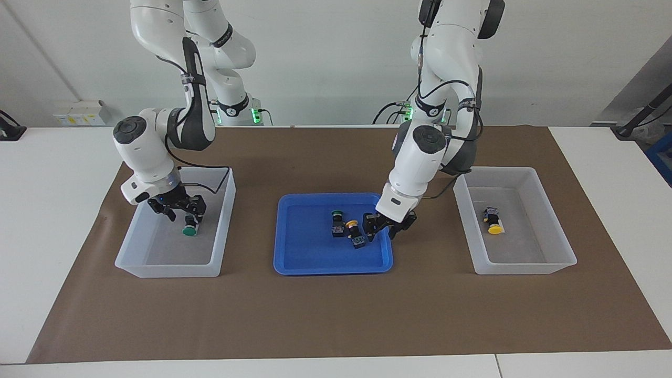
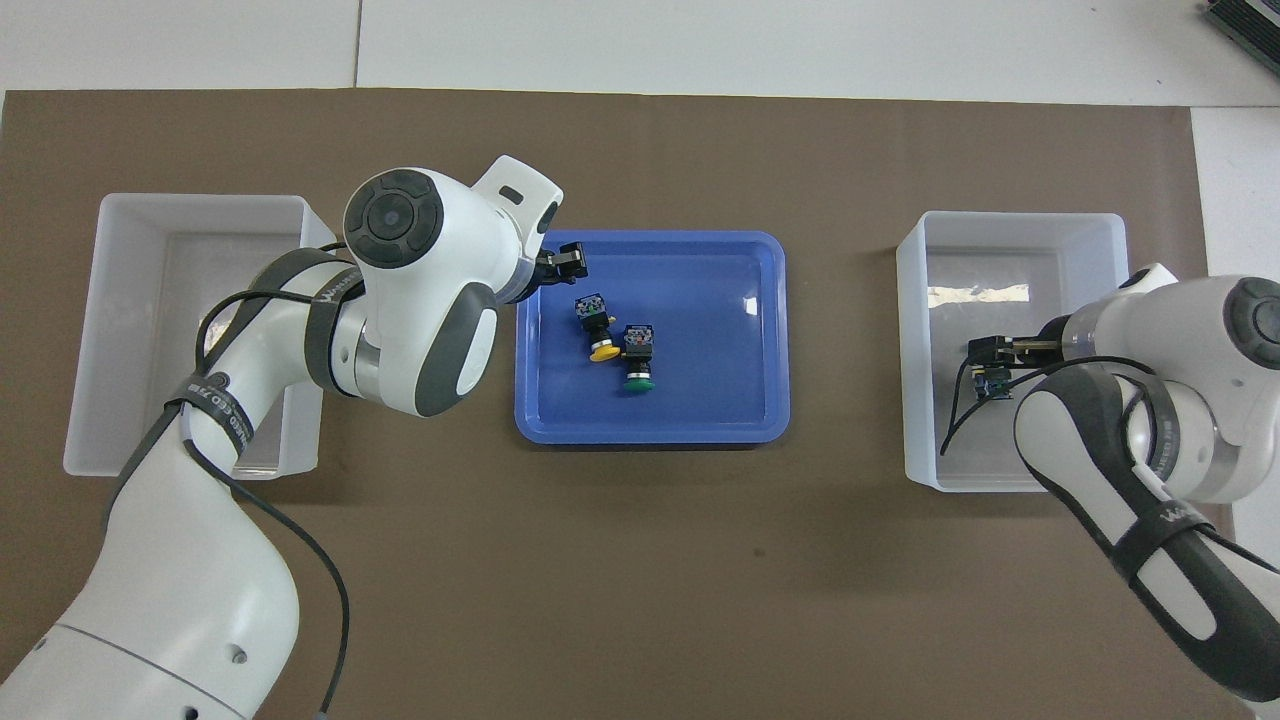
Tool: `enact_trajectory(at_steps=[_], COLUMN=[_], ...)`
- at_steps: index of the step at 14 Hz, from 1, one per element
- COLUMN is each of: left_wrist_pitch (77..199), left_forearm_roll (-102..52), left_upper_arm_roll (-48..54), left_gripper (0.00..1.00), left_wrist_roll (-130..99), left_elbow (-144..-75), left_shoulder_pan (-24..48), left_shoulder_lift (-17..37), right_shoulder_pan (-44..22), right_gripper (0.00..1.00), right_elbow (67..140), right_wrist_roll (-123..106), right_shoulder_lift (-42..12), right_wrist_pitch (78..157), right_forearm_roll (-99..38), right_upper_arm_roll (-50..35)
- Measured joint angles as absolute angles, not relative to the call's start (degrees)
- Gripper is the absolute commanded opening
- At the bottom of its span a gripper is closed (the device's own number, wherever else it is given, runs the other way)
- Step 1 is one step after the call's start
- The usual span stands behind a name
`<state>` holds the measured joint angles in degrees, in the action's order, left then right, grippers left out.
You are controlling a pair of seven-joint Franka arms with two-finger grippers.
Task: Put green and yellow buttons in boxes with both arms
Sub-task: 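Grasp a yellow button with the left gripper while the right gripper withdraws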
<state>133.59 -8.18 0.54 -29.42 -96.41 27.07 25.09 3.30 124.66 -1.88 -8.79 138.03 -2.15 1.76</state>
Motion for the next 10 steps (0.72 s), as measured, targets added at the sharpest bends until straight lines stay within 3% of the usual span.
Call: enact_trajectory(at_steps=[6,10], left_wrist_pitch=[138.7,139.5], left_forearm_roll=[-8.2,-8.2], left_upper_arm_roll=[0.5,0.5], left_gripper=[0.65,0.65], left_wrist_roll=[-30.7,-31.4], left_elbow=[-100.3,-100.4], left_shoulder_pan=[29.3,30.4], left_shoulder_lift=[25.6,25.9], right_shoulder_pan=[3.1,1.7], right_gripper=[1.00,1.00], right_elbow=[121.2,114.8], right_wrist_roll=[-1.9,0.1], right_shoulder_lift=[-4.6,-0.8], right_wrist_pitch=[137.1,125.4], right_forearm_roll=[-2.2,-2.2], right_upper_arm_roll=[1.6,1.5])
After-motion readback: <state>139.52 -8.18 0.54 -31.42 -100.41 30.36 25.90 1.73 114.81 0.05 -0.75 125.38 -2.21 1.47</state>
